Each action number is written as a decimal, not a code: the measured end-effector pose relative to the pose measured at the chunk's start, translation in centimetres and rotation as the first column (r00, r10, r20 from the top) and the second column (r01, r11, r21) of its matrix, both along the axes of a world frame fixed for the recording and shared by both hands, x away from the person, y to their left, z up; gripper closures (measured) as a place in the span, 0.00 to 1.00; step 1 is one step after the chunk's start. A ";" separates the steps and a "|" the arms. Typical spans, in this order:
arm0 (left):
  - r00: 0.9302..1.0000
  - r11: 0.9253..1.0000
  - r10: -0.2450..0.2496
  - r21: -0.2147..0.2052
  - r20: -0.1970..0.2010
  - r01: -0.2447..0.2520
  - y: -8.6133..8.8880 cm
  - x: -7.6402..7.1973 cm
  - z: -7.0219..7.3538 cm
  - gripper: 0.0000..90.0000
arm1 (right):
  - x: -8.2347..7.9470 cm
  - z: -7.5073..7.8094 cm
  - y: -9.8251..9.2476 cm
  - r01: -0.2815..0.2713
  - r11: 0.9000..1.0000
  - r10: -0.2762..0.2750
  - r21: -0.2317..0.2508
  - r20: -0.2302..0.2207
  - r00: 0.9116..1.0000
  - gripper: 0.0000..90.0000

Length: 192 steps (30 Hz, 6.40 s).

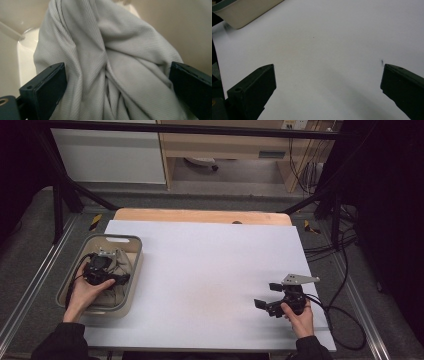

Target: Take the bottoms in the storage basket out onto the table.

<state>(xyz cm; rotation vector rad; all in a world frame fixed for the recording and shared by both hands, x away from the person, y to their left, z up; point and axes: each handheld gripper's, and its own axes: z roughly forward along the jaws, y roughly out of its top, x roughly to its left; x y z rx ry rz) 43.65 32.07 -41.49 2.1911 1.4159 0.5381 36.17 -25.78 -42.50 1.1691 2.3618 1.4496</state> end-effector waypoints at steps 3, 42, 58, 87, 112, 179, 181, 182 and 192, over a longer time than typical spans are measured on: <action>1.000 1.000 0.006 0.010 -0.015 -0.005 -0.1 0.1 -0.2 0.02 | 0.0 0.0 0.0 0.000 1.000 0.000 -0.001 0.001 1.000 0.01; 0.995 0.995 0.081 0.069 -0.060 -0.076 0.1 0.0 -0.4 0.56 | 0.0 0.0 0.0 -0.003 1.000 0.003 -0.005 -0.004 1.000 0.01; 0.996 0.995 0.079 0.064 -0.052 -0.076 0.3 -0.2 0.0 0.66 | 0.0 0.0 0.0 -0.004 1.000 0.004 -0.005 -0.004 1.000 0.01; 0.993 0.993 0.114 -0.033 0.037 -0.112 1.2 -1.1 1.0 0.72 | 0.0 0.0 0.0 -0.003 1.000 0.003 -0.004 -0.002 1.000 0.01; 0.979 0.990 0.116 -0.094 0.166 -0.101 1.6 -1.9 2.8 0.74 | 0.0 0.0 0.0 -0.002 1.000 0.002 -0.004 -0.002 1.000 0.01; 0.912 0.974 0.141 -0.219 0.385 -0.058 2.2 -4.8 7.7 0.74 | 0.0 -0.1 0.1 -0.004 1.000 0.004 -0.005 -0.007 1.000 0.01; 0.909 0.974 0.141 -0.219 0.391 -0.057 2.2 -4.8 7.9 0.74 | 0.0 -0.1 0.0 -0.003 1.000 0.003 -0.004 -0.007 1.000 0.01; 0.908 0.973 0.143 -0.223 0.394 -0.056 2.1 -4.9 8.0 0.74 | 0.0 0.0 0.0 -0.004 1.000 0.004 -0.005 -0.007 1.000 0.01; 0.895 0.969 0.144 -0.244 0.422 -0.041 1.9 -5.1 8.6 0.74 | 0.0 0.0 0.0 -0.004 1.000 0.004 -0.003 -0.007 1.000 0.01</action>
